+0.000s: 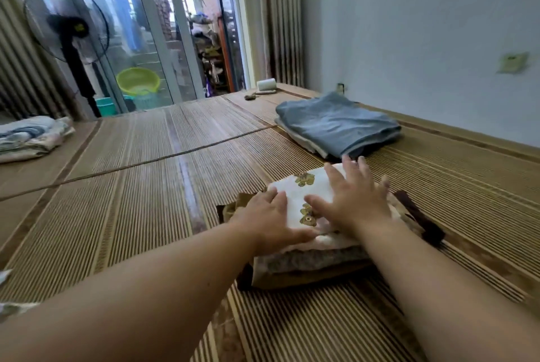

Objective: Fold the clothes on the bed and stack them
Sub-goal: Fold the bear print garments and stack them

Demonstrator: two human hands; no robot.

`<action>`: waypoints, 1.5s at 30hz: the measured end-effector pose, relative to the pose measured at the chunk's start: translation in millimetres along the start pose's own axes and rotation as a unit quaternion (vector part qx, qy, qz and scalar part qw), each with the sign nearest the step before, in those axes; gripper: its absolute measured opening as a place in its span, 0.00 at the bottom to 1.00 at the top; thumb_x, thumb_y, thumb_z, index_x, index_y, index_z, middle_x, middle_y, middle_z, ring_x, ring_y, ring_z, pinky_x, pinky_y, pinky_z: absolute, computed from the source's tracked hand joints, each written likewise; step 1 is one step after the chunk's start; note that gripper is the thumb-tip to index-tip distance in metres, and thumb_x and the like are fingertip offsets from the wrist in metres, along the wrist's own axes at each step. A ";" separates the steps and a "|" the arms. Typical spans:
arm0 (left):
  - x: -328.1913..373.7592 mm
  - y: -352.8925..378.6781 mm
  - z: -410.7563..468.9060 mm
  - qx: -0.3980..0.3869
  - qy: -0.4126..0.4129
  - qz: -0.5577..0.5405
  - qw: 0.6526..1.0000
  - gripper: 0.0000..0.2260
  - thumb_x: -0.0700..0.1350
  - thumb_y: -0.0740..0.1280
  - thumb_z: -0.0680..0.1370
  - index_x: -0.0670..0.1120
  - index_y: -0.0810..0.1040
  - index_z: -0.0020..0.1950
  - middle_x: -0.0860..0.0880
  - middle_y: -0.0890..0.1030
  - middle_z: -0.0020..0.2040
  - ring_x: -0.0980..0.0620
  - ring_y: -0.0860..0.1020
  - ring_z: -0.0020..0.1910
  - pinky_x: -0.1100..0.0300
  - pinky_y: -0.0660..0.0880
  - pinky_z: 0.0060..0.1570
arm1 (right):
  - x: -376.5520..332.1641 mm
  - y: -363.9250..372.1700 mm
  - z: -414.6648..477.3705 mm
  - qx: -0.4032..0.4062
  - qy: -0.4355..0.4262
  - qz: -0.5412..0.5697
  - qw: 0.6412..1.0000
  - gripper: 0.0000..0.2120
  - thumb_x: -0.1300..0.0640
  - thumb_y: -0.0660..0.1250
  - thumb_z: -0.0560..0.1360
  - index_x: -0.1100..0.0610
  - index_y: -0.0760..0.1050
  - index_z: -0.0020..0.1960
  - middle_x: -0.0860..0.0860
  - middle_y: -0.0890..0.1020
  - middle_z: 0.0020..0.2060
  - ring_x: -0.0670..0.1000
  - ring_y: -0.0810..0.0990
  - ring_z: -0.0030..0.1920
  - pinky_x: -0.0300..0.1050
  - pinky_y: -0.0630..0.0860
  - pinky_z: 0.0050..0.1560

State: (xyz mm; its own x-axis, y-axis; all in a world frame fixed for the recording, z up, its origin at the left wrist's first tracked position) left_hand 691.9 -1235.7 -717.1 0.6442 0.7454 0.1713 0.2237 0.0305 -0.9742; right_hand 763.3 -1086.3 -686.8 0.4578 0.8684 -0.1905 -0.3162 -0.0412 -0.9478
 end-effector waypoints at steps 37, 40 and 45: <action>-353.8 26.3 -503.8 0.154 -0.223 -0.197 0.942 0.37 0.62 0.71 0.69 0.57 0.62 0.75 0.54 0.66 0.73 0.54 0.65 0.71 0.58 0.63 0.66 | -481.6 49.5 -346.5 -0.264 -0.218 0.214 0.915 0.10 0.50 0.63 0.77 0.48 0.81 0.54 0.49 0.84 0.47 0.50 0.81 0.49 0.51 0.78 0.53; -350.3 19.7 -496.8 0.177 -0.212 -0.243 0.930 0.38 0.64 0.69 0.67 0.60 0.61 0.74 0.55 0.68 0.70 0.53 0.68 0.68 0.55 0.69 0.65 | -481.4 8.8 -331.3 -0.290 -0.161 0.439 0.835 0.10 0.54 0.63 0.78 0.51 0.83 0.45 0.50 0.85 0.39 0.50 0.84 0.42 0.48 0.82 0.40; -353.6 -8.8 -488.3 0.261 -0.242 -0.327 0.876 0.46 0.67 0.68 0.64 0.60 0.48 0.77 0.50 0.53 0.77 0.46 0.57 0.74 0.47 0.62 0.70 | -476.9 -85.4 -294.6 -0.291 -0.126 0.646 0.694 0.11 0.57 0.58 0.80 0.58 0.78 0.50 0.55 0.84 0.42 0.54 0.83 0.44 0.54 0.78 0.49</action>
State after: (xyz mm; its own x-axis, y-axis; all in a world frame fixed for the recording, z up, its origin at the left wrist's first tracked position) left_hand 819.2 -1824.7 -697.3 0.0902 0.6454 0.7585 -0.0161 0.7625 -0.6468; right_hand 816.8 -1642.5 -590.3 -0.0791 -0.0238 -0.9966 0.0959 -0.9953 0.0162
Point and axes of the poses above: each hand's wrist, its own z-axis towards the middle knuckle, its own y-axis out of the palm, x = y × z, the point moved 9 cm from there along z, towards the middle knuckle
